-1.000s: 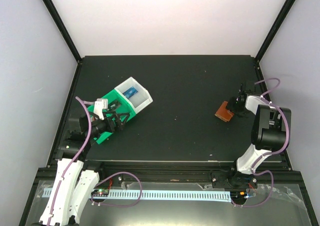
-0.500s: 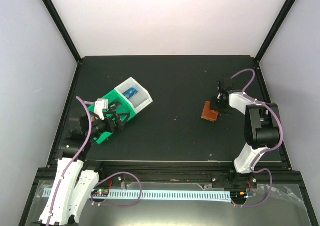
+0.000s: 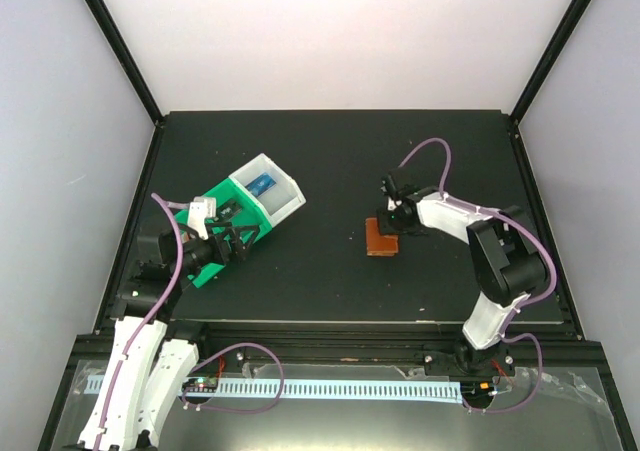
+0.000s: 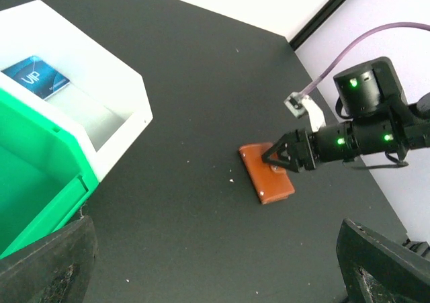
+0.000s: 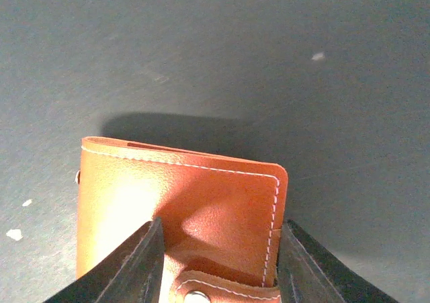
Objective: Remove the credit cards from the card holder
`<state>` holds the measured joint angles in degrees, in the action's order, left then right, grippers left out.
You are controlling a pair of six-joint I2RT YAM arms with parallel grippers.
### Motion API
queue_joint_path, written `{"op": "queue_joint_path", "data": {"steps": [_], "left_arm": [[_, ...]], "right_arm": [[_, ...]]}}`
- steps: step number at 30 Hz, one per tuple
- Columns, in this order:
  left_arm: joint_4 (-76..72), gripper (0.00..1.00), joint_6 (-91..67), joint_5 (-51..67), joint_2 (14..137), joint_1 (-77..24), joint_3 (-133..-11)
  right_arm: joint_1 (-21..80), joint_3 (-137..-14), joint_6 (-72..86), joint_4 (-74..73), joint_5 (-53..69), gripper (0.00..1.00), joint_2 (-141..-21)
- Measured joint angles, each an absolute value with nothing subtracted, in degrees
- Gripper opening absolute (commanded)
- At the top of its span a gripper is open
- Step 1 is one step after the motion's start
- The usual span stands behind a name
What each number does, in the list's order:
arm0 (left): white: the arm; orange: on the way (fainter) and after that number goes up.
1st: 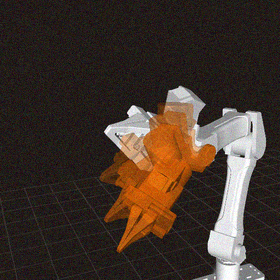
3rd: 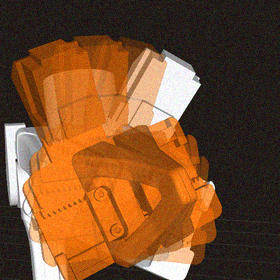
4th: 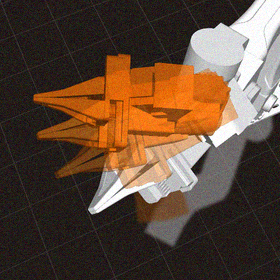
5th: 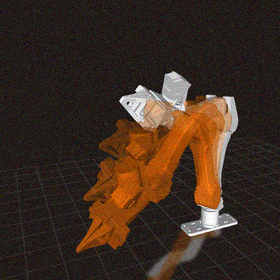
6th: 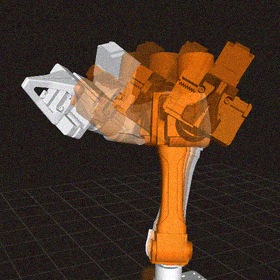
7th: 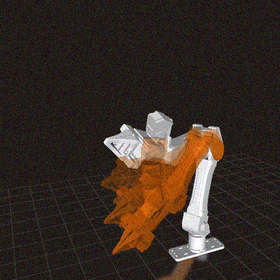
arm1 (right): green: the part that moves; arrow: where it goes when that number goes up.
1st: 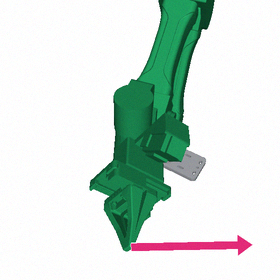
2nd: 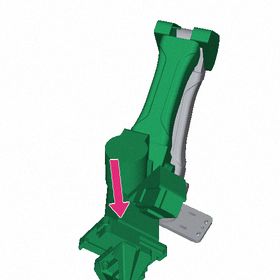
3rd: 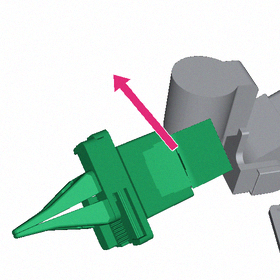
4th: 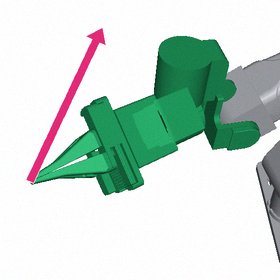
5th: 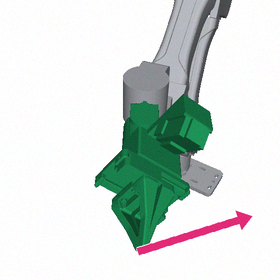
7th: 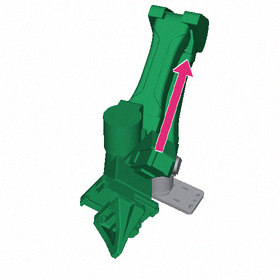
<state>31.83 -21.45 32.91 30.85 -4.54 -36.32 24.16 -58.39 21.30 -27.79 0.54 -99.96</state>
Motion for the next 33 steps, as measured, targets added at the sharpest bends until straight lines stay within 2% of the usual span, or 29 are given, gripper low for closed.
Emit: {"op": "queue_joint_path", "data": {"steps": [9,14,21,33], "left_arm": [[32.16,0.99,-21.45,32.51,30.26,-4.58,-36.32],[32.16,0.99,-21.47,32.32,30.26,-4.58,-36.32],[32.16,0.99,-21.50,32.10,30.37,-4.58,-36.32],[32.21,0.99,-21.50,32.10,30.37,-4.58,-36.32]], "right_arm": [[34.81,-58.41,22.17,-29.39,0.47,0.47,-99.33],[36.64,-58.39,23.46,-32.86,-0.19,0.47,-95.59],[37.82,-57.98,25.02,-34.63,-1.45,0.35,-88.79],[43.07,-56.73,28.47,-34.65,-1.93,0.32,-92.66]]}}
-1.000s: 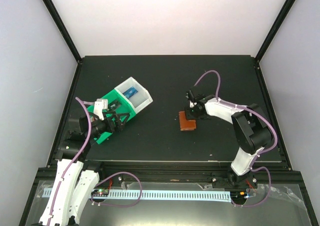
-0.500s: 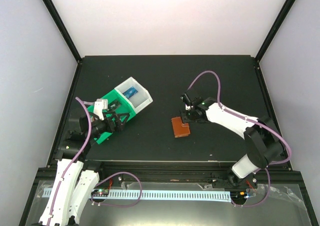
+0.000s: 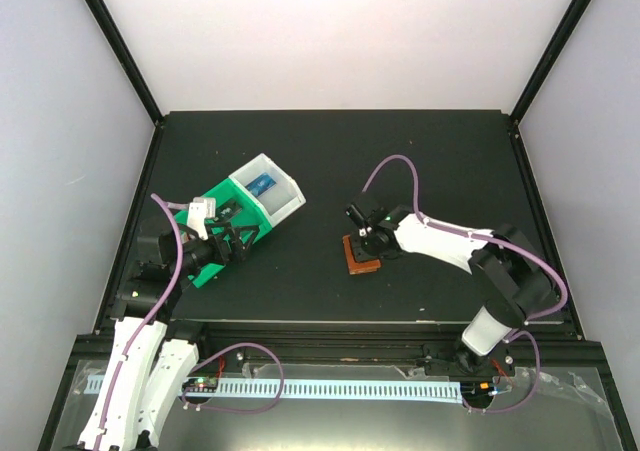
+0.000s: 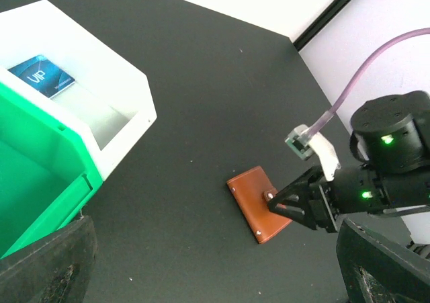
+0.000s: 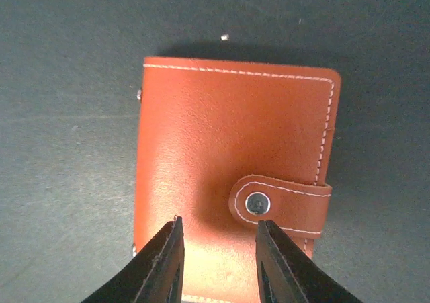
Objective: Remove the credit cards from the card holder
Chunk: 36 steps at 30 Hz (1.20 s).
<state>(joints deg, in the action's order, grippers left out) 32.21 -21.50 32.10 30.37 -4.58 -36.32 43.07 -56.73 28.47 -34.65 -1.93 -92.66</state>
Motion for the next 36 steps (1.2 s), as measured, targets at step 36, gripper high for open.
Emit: {"op": "queue_joint_path", "data": {"steps": [36], "left_arm": [[32.23,0.99,-21.52,32.12,30.68,-4.58,-36.32]], "right_arm": [[44.62,-62.37,29.93,-38.06,-12.43,0.28,-101.25]]}}
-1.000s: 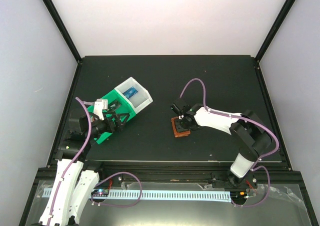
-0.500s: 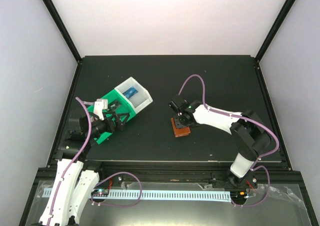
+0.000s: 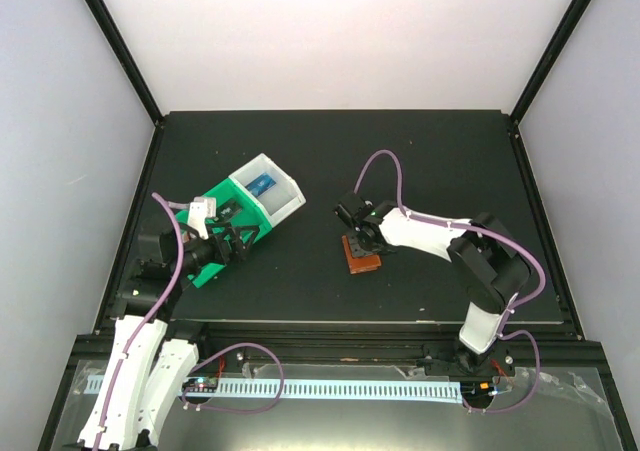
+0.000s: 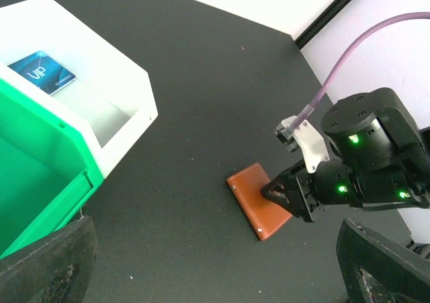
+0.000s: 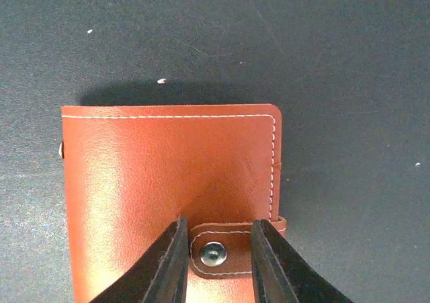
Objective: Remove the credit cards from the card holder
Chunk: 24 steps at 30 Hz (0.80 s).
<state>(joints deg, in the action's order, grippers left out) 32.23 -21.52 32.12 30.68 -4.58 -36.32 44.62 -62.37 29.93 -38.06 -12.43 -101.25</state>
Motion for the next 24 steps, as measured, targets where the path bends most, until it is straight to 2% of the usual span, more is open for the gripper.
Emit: {"op": "queue_joint_path", "data": {"steps": [5,11,24], "left_arm": [[32.21,0.97,-21.61,32.14,31.55,-4.58,-36.32],[32.62,0.96,-22.39,32.18,33.82,-5.56,-36.32],[30.37,0.91,-27.09,31.46,38.52,-17.47,-36.03]], "right_arm": [[44.77,-62.15,29.98,-37.56,-13.06,0.22,-101.32],[44.97,-61.60,29.39,-36.56,-13.45,0.01,-100.97],[44.91,-59.66,27.18,-34.09,-13.39,0.01,-98.78]]}}
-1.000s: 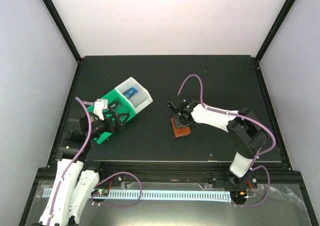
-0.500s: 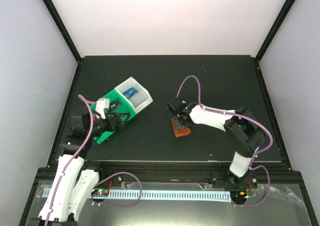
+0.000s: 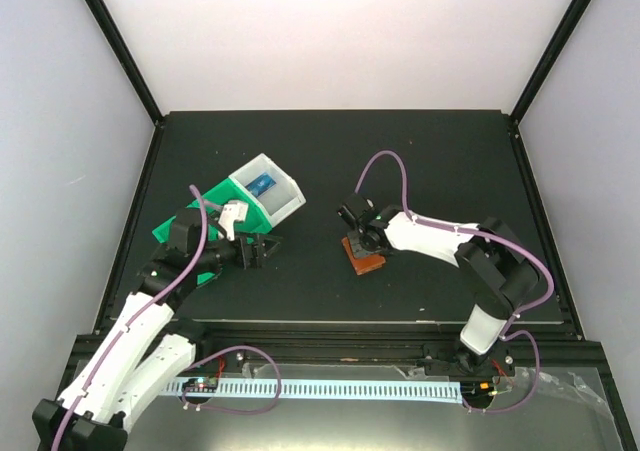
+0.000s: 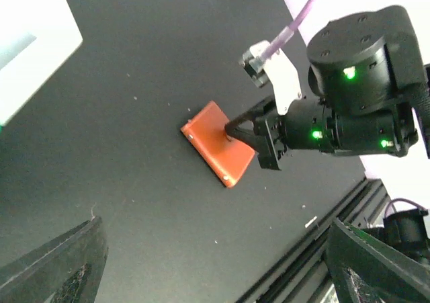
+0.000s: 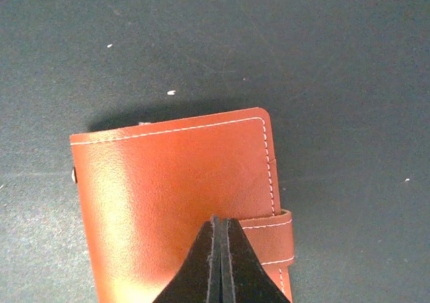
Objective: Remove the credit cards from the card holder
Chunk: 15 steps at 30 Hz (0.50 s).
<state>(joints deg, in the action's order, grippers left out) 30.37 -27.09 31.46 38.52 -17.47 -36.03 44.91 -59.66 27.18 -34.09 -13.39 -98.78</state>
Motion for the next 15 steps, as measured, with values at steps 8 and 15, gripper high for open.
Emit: {"op": "queue_joint_path", "data": {"steps": [8,15], "left_arm": [[25.12,0.91,-31.86,30.81,41.95,-23.18,-32.93],[21.08,0.91,-34.24,30.63,42.00,-25.82,-32.73]], "right_arm": [[44.88,-57.21,26.68,-32.27,-9.02,0.04,-95.81],[44.88,-55.90,25.39,-31.66,-7.53,0.26,-94.76]]}}
